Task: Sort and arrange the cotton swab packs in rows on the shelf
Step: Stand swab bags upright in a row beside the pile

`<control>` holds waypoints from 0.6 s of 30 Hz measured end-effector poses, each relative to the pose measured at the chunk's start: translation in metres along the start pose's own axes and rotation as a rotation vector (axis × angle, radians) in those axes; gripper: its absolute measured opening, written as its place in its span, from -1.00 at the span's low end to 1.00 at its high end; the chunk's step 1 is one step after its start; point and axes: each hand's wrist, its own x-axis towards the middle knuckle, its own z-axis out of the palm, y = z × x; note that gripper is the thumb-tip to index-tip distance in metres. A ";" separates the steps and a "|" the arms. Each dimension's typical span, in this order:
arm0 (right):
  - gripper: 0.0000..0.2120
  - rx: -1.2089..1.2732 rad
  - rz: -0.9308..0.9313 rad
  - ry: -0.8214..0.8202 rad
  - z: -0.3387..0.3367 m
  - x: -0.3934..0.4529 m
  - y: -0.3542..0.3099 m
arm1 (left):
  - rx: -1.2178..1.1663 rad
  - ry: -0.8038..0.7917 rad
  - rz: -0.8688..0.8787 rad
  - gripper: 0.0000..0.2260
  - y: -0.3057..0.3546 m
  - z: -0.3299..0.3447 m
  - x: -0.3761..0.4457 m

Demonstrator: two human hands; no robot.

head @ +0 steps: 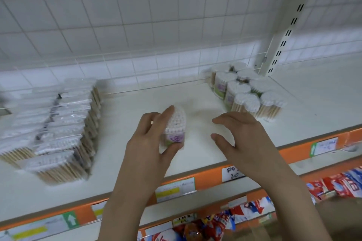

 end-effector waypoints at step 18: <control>-0.79 0.019 -0.004 0.079 -0.075 -0.011 0.145 | 0.037 -0.107 0.073 -0.39 0.112 0.122 0.036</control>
